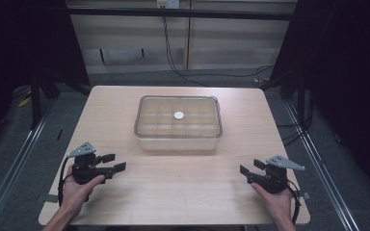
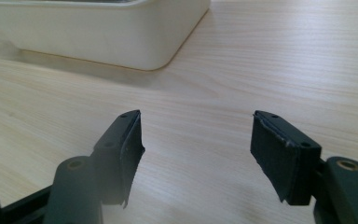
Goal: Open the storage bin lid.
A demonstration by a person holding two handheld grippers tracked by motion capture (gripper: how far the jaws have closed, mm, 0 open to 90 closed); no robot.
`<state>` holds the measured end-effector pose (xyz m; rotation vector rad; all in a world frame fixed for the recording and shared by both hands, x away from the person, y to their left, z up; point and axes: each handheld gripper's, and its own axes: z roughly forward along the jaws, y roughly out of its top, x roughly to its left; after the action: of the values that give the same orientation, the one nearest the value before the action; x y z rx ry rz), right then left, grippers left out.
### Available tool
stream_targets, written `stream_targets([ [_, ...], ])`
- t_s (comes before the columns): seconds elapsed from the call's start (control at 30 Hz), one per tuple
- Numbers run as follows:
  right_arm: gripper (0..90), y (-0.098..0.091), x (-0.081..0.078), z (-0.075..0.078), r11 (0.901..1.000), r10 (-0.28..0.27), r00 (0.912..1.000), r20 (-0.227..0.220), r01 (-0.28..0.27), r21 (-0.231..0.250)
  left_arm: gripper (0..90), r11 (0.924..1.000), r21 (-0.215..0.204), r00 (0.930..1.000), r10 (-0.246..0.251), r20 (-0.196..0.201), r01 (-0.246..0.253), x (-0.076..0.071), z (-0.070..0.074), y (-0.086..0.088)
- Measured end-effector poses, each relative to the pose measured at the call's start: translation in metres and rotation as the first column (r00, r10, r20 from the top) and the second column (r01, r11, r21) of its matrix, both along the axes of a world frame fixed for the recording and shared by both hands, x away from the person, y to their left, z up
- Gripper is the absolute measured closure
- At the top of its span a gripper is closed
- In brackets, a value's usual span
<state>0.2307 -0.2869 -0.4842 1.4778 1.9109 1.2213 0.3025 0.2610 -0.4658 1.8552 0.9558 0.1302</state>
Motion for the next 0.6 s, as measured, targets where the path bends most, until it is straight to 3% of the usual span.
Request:
stream_targets([
  [0.13, 38.2, 0.002, 0.0, 0.002, 0.9997, 0.022, 0.9997, 0.01, -0.022, 0.003, 31.7, 0.9998, 0.019, 1.0, -0.009, -0.003, 0.009, 0.003, -0.001, -0.002],
  [0.27, 38.4, 0.005, 0.004, 0.003, 0.9964, 0.074, 0.997, -0.021, -0.073, 0.043, 30.6, 0.9991, 0.041, 0.9999, -0.008, -0.011, 0.009, 0.002, -0.002, -0.004],
  [0.33, 38.4, 0.009, 0.005, 0.005, 0.9956, 0.088, 0.9958, -0.027, -0.087, 0.035, 30.4, 0.9986, 0.05, 0.9998, -0.018, -0.011, 0.019, -0.001, -0.002, -0.004],
  [0.43, 39.7, 0.012, 0.005, 0.008, 0.9943, 0.102, 0.994, -0.039, -0.101, 0.035, 30.8, 0.998, 0.047, 0.9989, -0.041, -0.024, 0.042, -0.003, -0.002, -0.004],
  [0.53, 40.2, 0.014, 0.005, 0.01, 0.9945, 0.103, 0.9931, -0.056, -0.102, 0.021, 30.7, 0.9993, 0.03, 0.9993, -0.024, -0.03, 0.025, 0.0, -0.001, -0.006],
  [0.6, 40.2, 0.014, 0.007, 0.015, 0.992, 0.119, 0.9913, -0.055, -0.117, 0.047, 29.2, 0.9993, 0.03, 0.9992, -0.023, -0.033, 0.024, 0.002, -0.002, -0.008],
])
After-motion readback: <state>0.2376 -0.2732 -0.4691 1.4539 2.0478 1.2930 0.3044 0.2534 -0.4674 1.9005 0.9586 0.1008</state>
